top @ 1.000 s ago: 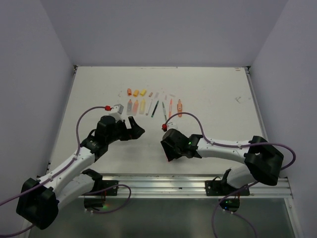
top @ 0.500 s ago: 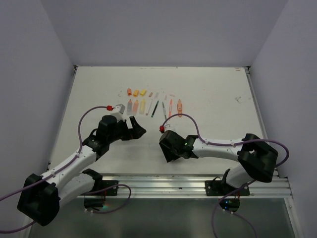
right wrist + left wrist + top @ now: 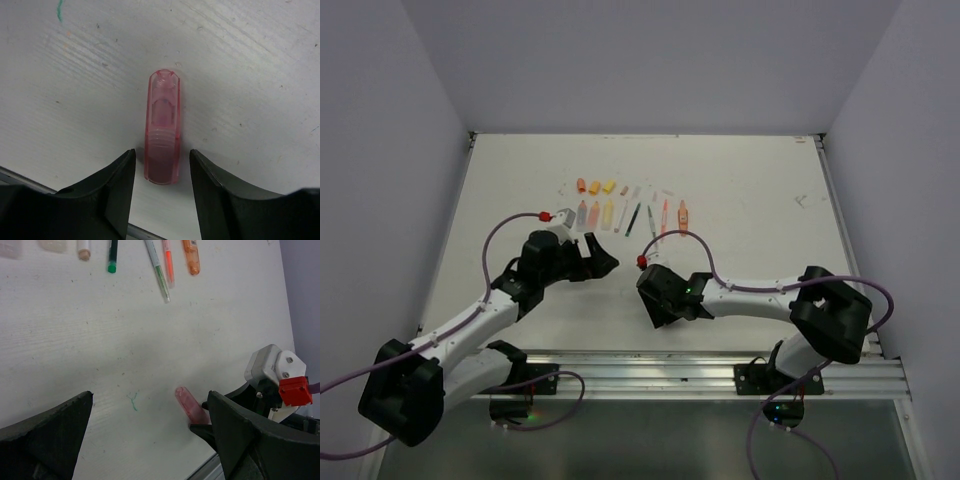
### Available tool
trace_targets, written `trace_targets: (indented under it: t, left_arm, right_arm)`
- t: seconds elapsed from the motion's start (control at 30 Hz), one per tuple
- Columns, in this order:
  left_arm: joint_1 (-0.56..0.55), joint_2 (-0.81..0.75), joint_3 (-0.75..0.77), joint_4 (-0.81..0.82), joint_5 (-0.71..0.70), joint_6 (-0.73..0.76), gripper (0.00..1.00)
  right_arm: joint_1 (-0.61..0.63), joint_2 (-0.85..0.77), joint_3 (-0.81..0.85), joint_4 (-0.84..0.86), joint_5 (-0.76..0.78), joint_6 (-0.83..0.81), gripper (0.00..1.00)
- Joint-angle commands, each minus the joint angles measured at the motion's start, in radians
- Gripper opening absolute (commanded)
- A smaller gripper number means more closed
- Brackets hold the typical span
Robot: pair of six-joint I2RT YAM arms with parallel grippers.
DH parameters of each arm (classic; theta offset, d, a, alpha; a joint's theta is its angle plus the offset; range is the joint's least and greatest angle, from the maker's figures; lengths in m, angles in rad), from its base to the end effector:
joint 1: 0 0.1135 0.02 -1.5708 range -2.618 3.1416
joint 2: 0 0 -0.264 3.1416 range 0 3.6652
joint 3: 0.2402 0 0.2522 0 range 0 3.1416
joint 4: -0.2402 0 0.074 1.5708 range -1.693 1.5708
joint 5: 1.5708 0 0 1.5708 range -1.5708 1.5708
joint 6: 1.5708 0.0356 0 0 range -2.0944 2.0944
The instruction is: Open the pen caps
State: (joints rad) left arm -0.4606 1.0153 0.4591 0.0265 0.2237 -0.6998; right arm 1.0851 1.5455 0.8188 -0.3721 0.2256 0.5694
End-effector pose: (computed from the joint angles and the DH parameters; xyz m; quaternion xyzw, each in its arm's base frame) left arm 0.1885 -0.1023 0.2045 -0.0477 0.8626 -0.3519 0.3603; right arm 0.1404 0.2489 0.1627 -0.2209 0.9409 0.0969 0.2378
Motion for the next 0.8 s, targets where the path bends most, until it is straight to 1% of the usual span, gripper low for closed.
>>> trace_targets:
  t: [0.0, 0.03, 0.13, 0.17, 0.2, 0.4, 0.53, 0.57, 0.7, 0.77]
  left_arm:
    - [-0.01, 0.014, -0.014, 0.073, 0.028, -0.027, 1.0]
    - [-0.013, 0.019, -0.016, 0.078, 0.031, -0.03, 1.0]
    - [-0.024, 0.035, -0.016, 0.092, 0.037, -0.04, 1.0]
    - [-0.032, 0.039, -0.016, 0.101, 0.04, -0.044, 1.0]
    - [-0.035, 0.043, -0.017, 0.11, 0.045, -0.05, 1.0]
    - [-0.091, 0.101, -0.025, 0.216, 0.091, -0.118, 0.98]
    - [-0.148, 0.172, -0.004, 0.262, 0.089, -0.144, 0.94]
    - [-0.17, 0.184, 0.003, 0.271, 0.089, -0.147, 0.91]
    - [-0.196, 0.22, 0.029, 0.3, 0.094, -0.161, 0.82]
    - [-0.2, 0.218, 0.033, 0.312, 0.094, -0.17, 0.76]
  right_arm:
    - [0.009, 0.014, 0.037, 0.002, 0.021, 0.023, 0.5]
    - [0.012, 0.018, 0.039, -0.002, 0.027, 0.026, 0.49]
    - [0.01, 0.015, 0.039, -0.001, 0.029, 0.026, 0.41]
    - [0.01, 0.008, 0.037, -0.002, 0.031, 0.024, 0.36]
    - [0.01, -0.001, 0.033, 0.005, 0.032, 0.018, 0.34]
    - [0.012, -0.107, -0.015, 0.103, 0.055, -0.009, 0.22]
    - [0.013, -0.174, -0.046, 0.179, 0.086, -0.045, 0.2]
    - [0.013, -0.197, -0.053, 0.191, 0.092, -0.064, 0.19]
    - [0.013, -0.242, -0.069, 0.248, 0.124, -0.101, 0.19]
    - [0.012, -0.254, -0.076, 0.265, 0.129, -0.114, 0.2]
